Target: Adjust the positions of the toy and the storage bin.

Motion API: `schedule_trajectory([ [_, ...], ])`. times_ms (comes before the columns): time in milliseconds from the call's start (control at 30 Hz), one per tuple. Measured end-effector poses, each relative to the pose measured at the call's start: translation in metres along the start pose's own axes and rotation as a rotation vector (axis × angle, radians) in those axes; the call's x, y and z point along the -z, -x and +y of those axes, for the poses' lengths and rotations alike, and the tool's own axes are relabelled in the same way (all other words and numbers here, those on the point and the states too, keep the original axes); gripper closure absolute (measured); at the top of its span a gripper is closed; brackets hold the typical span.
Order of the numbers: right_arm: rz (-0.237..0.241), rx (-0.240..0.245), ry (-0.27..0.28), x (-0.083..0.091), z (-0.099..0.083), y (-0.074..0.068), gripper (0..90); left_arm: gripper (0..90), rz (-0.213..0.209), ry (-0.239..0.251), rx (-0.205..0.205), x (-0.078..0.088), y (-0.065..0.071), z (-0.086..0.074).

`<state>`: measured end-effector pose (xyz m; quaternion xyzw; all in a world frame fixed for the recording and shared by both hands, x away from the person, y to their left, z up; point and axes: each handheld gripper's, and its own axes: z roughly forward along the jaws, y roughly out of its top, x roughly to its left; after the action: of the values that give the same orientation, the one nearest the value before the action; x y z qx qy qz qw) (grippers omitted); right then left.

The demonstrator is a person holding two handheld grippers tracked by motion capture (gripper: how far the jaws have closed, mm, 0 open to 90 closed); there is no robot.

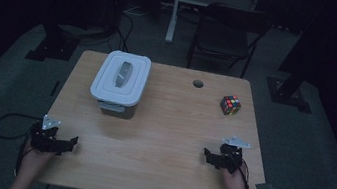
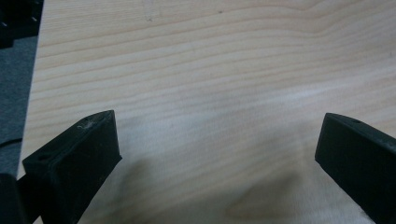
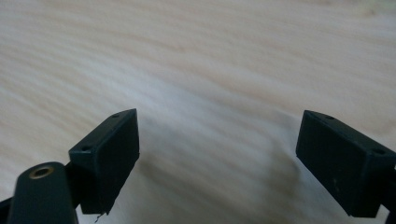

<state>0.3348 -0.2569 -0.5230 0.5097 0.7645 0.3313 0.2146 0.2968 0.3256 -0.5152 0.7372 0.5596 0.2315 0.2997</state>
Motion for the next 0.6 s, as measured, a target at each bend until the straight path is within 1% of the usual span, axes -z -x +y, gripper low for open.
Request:
schedule_trajectory([
  [33, 0.01, -0.004, 0.018, -0.004, 0.007, -0.003, 13.3, 0.6, -0.005, 0.002, 0.0, -0.002, -0.001, 0.002],
  [100, 0.01, -0.011, 0.032, -0.007, 0.013, -0.006, 13.4, 0.6, -0.017, -0.002, 0.0, -0.006, -0.001, 0.006],
  [200, 0.023, -0.007, 0.056, -0.013, 0.023, -0.013, 13.4, 0.6, -0.021, -0.005, -0.009, -0.012, -0.003, 0.014],
  [267, 0.037, -0.001, 0.065, -0.019, 0.029, -0.018, 13.4, 0.6, -0.026, 0.007, -0.014, -0.016, -0.004, 0.019],
  [300, 0.037, 0.009, 0.069, -0.022, 0.032, -0.021, 13.4, 0.6, -0.022, 0.011, -0.017, -0.018, -0.005, 0.022],
  [433, 0.06, 0.021, 0.068, -0.036, 0.043, -0.032, 13.5, 0.6, -0.011, 0.022, -0.01, -0.029, -0.01, 0.032],
  [500, 0.074, 0.027, 0.064, -0.043, 0.048, -0.037, 13.5, 0.6, -0.002, 0.02, -0.009, -0.034, -0.012, 0.036],
  [600, 0.089, 0.039, 0.057, -0.052, 0.056, -0.045, 13.5, 0.6, -0.002, 0.024, -0.008, -0.04, -0.014, 0.041],
])
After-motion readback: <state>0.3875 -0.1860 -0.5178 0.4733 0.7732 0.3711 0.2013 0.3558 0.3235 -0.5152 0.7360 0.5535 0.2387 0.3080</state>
